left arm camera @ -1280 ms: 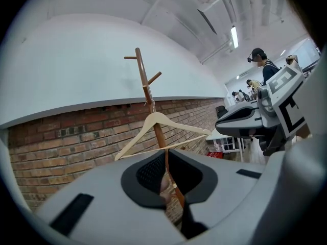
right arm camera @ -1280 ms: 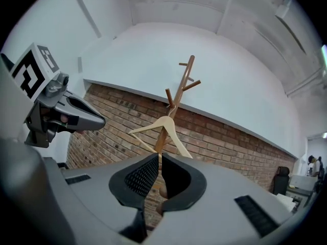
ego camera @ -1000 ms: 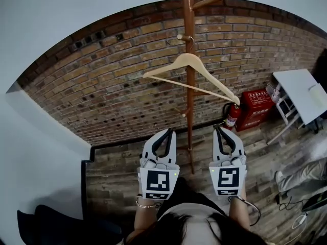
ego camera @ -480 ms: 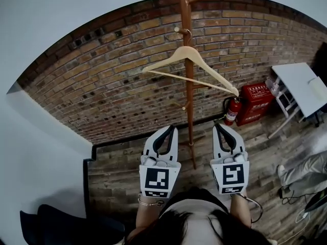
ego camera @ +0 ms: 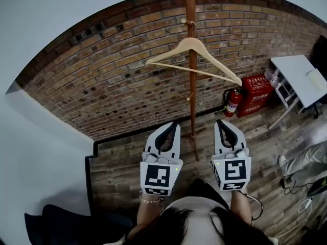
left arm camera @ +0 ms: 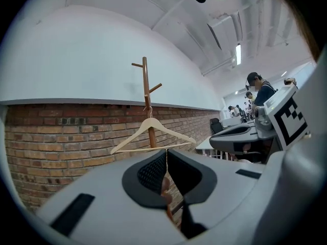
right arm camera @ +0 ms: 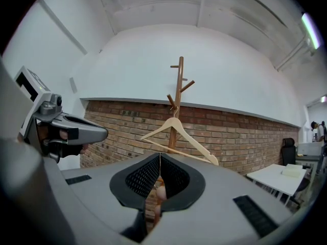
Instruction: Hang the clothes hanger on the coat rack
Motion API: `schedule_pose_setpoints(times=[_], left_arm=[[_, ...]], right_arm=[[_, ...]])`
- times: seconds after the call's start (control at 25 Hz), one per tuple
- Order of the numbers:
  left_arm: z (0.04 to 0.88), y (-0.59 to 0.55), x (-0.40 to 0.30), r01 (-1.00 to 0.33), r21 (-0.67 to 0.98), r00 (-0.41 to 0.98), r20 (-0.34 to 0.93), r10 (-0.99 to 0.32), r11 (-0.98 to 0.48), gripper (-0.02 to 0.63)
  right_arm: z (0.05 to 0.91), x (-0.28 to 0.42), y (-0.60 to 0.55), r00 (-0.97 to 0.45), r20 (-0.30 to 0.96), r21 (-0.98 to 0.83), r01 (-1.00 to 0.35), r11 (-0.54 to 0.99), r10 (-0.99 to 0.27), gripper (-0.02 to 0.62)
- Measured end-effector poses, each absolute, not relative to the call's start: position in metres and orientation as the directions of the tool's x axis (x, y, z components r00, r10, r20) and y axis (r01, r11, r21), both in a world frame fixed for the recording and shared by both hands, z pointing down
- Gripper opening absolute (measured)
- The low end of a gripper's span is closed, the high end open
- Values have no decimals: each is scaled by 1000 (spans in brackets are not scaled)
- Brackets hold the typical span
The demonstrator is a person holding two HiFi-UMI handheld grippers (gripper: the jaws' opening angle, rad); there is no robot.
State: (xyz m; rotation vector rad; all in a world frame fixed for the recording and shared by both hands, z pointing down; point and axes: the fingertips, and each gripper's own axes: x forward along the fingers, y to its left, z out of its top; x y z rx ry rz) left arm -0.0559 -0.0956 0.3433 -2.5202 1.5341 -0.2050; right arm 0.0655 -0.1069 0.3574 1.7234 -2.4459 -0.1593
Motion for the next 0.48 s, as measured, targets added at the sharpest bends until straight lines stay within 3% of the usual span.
schedule_pose_setpoints(times=[0.48], left_arm=[[358,-60,-81,-885,-106,454,24,-891,-453,12]], right_arm=[[365,43,-59,-321,72,172,-928,329,-944,40]])
